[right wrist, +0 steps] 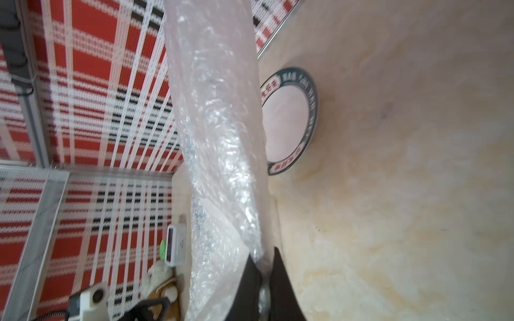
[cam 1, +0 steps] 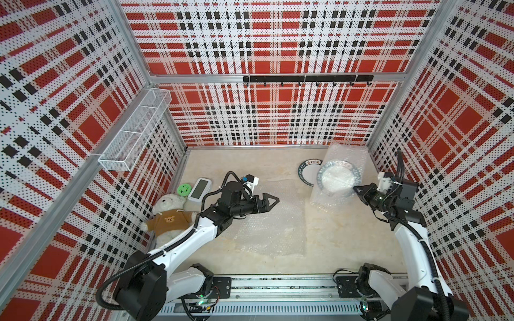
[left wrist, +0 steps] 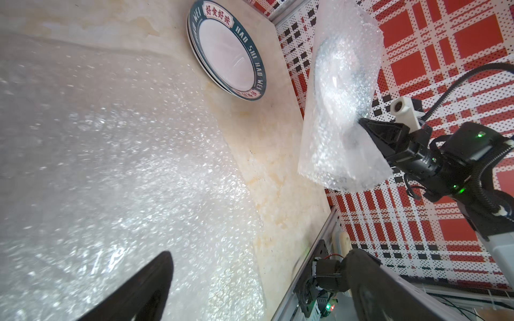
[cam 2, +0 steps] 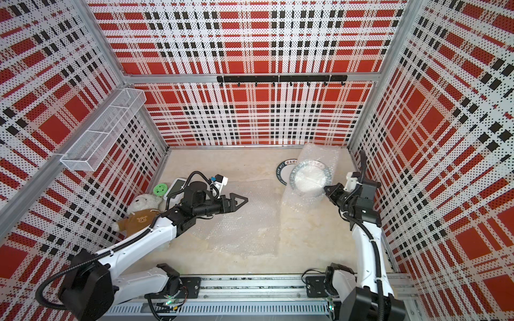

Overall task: Unpack dinner plates from bubble wrap
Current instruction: Place the bubble wrap at the center of the board.

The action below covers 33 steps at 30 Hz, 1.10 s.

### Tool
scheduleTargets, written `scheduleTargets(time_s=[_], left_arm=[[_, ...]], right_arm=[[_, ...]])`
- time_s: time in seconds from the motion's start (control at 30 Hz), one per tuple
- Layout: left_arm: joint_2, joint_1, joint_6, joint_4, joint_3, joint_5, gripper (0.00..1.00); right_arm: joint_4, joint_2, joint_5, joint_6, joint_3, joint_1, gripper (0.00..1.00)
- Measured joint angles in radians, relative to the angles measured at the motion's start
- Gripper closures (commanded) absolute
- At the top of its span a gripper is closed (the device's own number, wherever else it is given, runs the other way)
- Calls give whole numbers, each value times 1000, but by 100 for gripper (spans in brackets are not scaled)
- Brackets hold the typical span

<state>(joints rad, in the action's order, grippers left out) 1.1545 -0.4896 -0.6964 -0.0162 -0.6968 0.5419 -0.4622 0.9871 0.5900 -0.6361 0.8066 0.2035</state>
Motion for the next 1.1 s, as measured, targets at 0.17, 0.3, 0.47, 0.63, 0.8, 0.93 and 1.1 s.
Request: scheduleTargets(time_s=[0.17,0.3,0.47,0.63,0.8,0.93,1.1], left_arm=[[-103,33,49,-116,0,5,1],[-192,28,75,-196,5,8,1],[-309,26,71,-255,63,9,1],[-321,26,54,-293,103,10,0],[-286,23,28,-282,109,26,11],[-233,16,16,-262,109,37,24],[-192,5,1,-229,109,46,44]], right_arm=[[-2,18,-12,-29,-3,-275,100],[84,108,-16,-57,-40,-456,100],[230,259,-38,-123,-142,-540,100],[325,362,-73,-164,-206,-557,100],[414,443,-83,-164,-206,-557,84],[406,439,-130,-143,-203,-557,51],[291,357,-214,-89,-163,-558,36]])
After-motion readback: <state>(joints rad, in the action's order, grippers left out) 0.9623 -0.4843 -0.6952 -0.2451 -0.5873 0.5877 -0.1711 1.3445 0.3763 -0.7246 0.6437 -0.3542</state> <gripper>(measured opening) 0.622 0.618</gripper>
